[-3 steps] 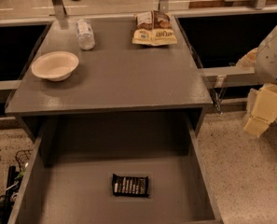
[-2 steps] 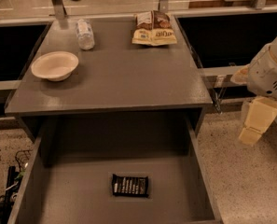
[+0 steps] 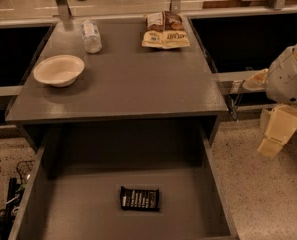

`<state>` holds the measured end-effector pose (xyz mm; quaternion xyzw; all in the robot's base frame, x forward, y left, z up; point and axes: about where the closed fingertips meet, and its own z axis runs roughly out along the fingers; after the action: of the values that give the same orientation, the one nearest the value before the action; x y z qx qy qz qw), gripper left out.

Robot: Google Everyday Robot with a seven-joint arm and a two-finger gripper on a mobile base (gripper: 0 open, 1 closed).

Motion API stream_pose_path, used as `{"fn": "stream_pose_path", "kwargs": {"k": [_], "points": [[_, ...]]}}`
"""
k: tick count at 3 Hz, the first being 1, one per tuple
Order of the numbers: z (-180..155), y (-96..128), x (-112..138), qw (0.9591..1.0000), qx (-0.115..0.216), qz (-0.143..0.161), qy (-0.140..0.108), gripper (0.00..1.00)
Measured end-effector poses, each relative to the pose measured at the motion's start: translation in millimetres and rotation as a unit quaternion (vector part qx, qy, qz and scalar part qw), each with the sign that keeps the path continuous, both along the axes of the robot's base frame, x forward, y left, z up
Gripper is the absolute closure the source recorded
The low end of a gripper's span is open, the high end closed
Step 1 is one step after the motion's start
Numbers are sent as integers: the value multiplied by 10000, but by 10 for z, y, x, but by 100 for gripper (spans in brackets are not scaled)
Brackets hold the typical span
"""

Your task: Pick rxbar chocolate from top drawer and place on counter

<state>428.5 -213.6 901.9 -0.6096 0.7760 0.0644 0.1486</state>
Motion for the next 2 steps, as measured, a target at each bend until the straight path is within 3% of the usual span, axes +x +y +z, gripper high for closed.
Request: {"fn": "stream_pose_path", "kwargs": {"k": [1, 2], "points": [[32, 227, -158, 9980, 403, 493, -3, 0], [48, 447, -360, 9934, 701, 904, -14, 0]]}}
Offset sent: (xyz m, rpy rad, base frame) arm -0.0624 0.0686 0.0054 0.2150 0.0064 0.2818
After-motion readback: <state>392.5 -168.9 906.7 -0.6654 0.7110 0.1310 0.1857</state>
